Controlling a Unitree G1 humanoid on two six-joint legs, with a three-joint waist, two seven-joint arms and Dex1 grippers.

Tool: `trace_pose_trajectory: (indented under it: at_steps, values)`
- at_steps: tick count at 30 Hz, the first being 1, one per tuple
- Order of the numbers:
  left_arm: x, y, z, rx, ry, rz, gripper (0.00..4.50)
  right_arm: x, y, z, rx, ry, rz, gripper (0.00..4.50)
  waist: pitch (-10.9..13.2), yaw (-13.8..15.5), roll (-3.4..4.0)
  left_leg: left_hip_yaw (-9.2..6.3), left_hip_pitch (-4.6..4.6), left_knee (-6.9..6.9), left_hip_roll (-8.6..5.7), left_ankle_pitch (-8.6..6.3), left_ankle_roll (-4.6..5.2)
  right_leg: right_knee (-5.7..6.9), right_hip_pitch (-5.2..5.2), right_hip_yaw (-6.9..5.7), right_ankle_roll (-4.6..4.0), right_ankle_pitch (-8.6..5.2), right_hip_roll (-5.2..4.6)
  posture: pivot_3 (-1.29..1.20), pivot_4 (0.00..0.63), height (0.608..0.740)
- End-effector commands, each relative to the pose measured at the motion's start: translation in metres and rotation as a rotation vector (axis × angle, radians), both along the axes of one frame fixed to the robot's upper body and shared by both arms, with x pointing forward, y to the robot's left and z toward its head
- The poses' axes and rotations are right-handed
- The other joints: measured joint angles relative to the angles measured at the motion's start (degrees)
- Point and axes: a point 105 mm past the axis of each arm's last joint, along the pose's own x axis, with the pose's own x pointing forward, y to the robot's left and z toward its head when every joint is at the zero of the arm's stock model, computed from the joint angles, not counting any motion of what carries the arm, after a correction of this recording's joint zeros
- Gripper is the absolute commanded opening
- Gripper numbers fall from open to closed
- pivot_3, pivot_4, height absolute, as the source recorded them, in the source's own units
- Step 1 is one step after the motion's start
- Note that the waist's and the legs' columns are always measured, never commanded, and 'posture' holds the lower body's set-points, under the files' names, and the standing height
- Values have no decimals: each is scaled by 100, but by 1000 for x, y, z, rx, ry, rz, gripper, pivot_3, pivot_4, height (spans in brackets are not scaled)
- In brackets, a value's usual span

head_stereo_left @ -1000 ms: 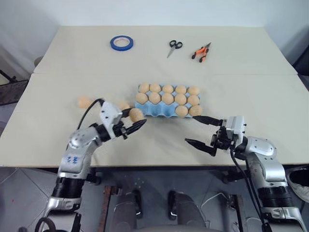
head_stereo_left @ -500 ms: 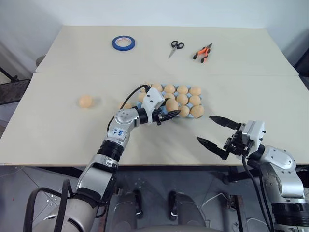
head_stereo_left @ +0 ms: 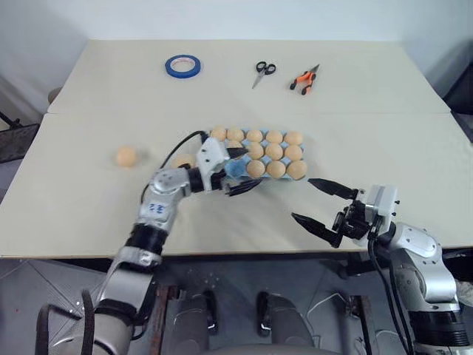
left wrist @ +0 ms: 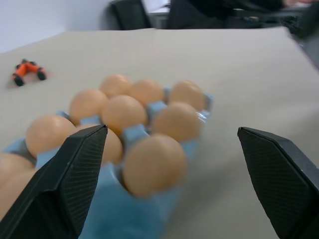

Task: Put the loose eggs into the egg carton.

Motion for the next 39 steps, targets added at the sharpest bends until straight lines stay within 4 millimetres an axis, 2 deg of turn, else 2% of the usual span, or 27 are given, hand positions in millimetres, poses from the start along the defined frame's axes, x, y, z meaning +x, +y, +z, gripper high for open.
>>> trace_pose_trajectory:
  at_steps: [1, 3, 6, 10, 14, 18, 20, 24, 28, 30, 33, 39]
  values:
    - [-17, 30, 15, -3, -50, 31, 4461, 0, 10, 7, 27, -32, 65, 4500, 0, -19, 0, 2, 5, 0, 3, 1, -2, 5, 1, 5, 0, 0, 0, 0, 150, 740]
    - [-23, 64, 11, 10, -49, 136, 4461, 6, 14, 4, 14, -40, 88, 4500, 0, -35, 0, 3, 10, 3, 2, 3, -3, 12, 0, 8, -2, -1, -4, 0, 150, 740]
    - [-33, 96, 7, 3, -43, 249, 4461, 12, 16, 1, 6, -54, 100, 4500, 0, -13, -1, 3, 13, 2, 4, 2, -5, 14, 0, 12, -4, -2, -9, 0, 150, 740]
    - [-45, 145, -2, -46, -39, 493, 4461, 24, 15, -3, -19, -73, 91, 4500, 0, 9, 0, 13, 5, -14, 0, 0, -7, -5, -6, 22, -15, -7, -22, 0, 150, 740]
    - [-55, 170, -12, -91, -16, 656, 4461, 26, 9, -11, -82, -81, 95, 4500, -2, 10, -2, 30, 3, -51, -11, -2, -7, -27, -24, 39, -11, -4, -30, 0, 150, 740]
    - [-64, 184, -21, -111, 6, 766, 4461, 29, -3, -12, -81, -73, 63, 4500, -3, 6, -4, 34, 2, -81, -22, -1, -8, -33, -36, 38, -6, -2, -38, 0, 150, 740]
    - [-67, 185, -22, -133, 20, 786, 4461, 29, -5, -12, -76, -74, 51, 4500, -3, -2, -4, 35, 3, -86, -21, 0, -10, -34, -39, 39, -6, -2, -36, 0, 150, 740]
    - [-59, 168, -22, -144, 27, 727, 4461, 30, -5, -12, -68, -74, 38, 4500, -3, -5, -4, 36, 7, -85, -22, 1, -12, -31, -39, 41, -5, -1, -32, 0, 150, 740]
    - [-40, 148, -16, -142, 25, 662, 4461, 30, -4, -10, -67, -75, 37, 4500, -4, 19, -6, 36, 6, -84, -24, 1, -12, -29, -38, 36, 1, 3, -32, 0, 150, 740]
    - [-24, 137, -12, -164, 26, 631, 4461, 31, -5, -9, -67, -78, 33, 4500, -5, 13, -6, 36, 7, -82, -25, 2, -13, -30, -35, 40, 1, 5, -32, 0, 150, 740]
    - [-6, 128, -9, -174, 29, 613, 4461, 31, -5, -7, -64, -82, 26, 4500, -6, 11, -9, 38, 10, -75, -28, 3, -13, -30, -30, 42, 7, 9, -31, 0, 150, 740]
    - [34, 103, -19, -134, 95, 577, 4461, 29, -4, -3, -50, -96, 6, 4500, -6, 8, -10, 43, 9, -63, -24, 4, -11, -19, -36, 37, 5, 7, -22, 0, 150, 740]
